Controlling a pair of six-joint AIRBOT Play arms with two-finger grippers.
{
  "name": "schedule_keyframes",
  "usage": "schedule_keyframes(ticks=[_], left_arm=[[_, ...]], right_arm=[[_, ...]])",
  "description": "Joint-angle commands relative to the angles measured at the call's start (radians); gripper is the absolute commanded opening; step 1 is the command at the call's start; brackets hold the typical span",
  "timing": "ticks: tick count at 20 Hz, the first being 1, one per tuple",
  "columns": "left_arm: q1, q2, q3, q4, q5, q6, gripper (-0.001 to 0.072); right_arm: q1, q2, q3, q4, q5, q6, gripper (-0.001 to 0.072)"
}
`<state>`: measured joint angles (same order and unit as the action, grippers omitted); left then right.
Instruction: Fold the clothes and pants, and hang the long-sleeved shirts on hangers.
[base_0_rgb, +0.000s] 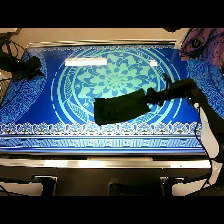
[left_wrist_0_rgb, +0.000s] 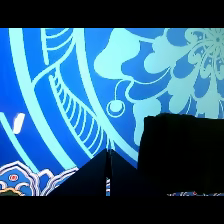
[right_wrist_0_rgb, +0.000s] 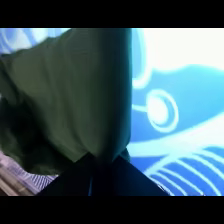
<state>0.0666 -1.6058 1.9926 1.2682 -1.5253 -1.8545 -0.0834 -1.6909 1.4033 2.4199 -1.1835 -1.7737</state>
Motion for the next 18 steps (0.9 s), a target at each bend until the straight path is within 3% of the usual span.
schedule_keyframes(ticks=[1, 5, 8, 14, 18], left_arm=[[0.000, 0.000, 0.000, 0.000, 0.000, 0.000, 0.0016], [0.000, 0.000, 0.000, 0.000, 0.000, 0.000, 0.0016], [0.000, 0.000, 0.000, 0.000, -0.001, 0.000, 0.0016], [0.000, 0.000, 0.000, 0.001, -0.001, 0.001, 0.0016], [0.000, 0.000, 0.000, 0.001, -0.001, 0.001, 0.0016]], right_arm=[[0.002, 0.008, 0.260, -0.182, -0.053, 0.183, 0.0028], [-0.041, 0.008, 0.516, -0.363, -0.071, 0.363, 0.0028], [-0.129, 0.008, 0.634, -0.415, -0.065, 0.426, 0.0029], [-0.387, 0.009, 0.629, -0.556, -0.067, 0.474, 0.0027], [-0.576, 0.017, 0.478, -0.606, -0.155, 0.452, 0.0029]])
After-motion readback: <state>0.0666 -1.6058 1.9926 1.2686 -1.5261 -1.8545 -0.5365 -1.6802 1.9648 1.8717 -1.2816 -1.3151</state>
